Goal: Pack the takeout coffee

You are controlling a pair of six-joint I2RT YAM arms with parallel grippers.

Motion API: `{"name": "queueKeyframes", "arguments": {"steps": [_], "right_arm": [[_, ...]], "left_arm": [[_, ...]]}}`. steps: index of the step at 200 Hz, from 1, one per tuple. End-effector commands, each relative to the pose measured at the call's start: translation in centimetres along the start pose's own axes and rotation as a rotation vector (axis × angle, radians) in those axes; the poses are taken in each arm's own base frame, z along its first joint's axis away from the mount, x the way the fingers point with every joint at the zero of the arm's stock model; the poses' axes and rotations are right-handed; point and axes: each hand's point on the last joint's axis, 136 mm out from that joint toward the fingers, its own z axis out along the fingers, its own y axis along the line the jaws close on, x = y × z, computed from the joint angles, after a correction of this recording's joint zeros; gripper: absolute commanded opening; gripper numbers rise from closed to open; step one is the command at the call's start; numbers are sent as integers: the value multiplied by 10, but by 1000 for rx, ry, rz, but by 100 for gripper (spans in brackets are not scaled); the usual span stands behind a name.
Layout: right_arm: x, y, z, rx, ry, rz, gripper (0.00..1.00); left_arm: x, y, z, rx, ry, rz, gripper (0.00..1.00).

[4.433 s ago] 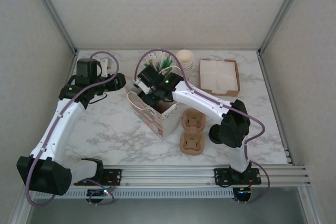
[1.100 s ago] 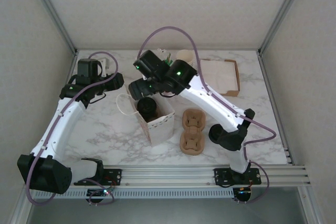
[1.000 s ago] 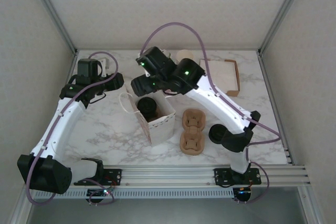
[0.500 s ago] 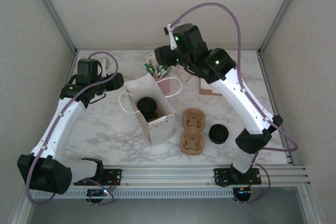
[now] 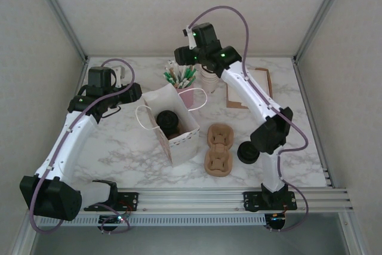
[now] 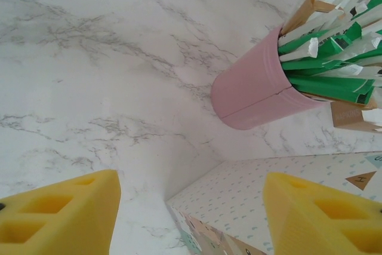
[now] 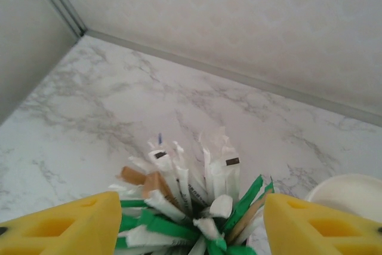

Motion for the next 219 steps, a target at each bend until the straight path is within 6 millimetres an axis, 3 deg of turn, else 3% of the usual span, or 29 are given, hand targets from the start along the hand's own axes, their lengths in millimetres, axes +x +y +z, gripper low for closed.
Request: {"name": "queueKeyframes", "arguments": {"steps": [1,28,52,78,100,135,174,219], "right_arm": [[-5,-2,13,-10,-14,-1,63],[6,-9,32,6,11,15,59],[8,-11,38,7,21,24,48],[0,-7,28,-6,9,25,23],[-10,-6,8,-4,-4,16,0],[-41,-8,-54,42,-65,7,0],[-78,5,-155,41,-207,-33,0],[-77,43,-249,-78,-325,-68,0]], "left_arm": [[-1,-2,2,27,2,-7,65],[-1,-3,2,30,1,-7,65],[0,-4,2,34,3,-9,65],[-1,-4,1,35,0,-9,65],[-2,-5,-1,38,-6,-8,66],[-3,-6,-3,38,-12,-10,66],[-4,-6,-5,39,-18,-8,67],[-6,-5,-8,31,-30,-7,69]]}}
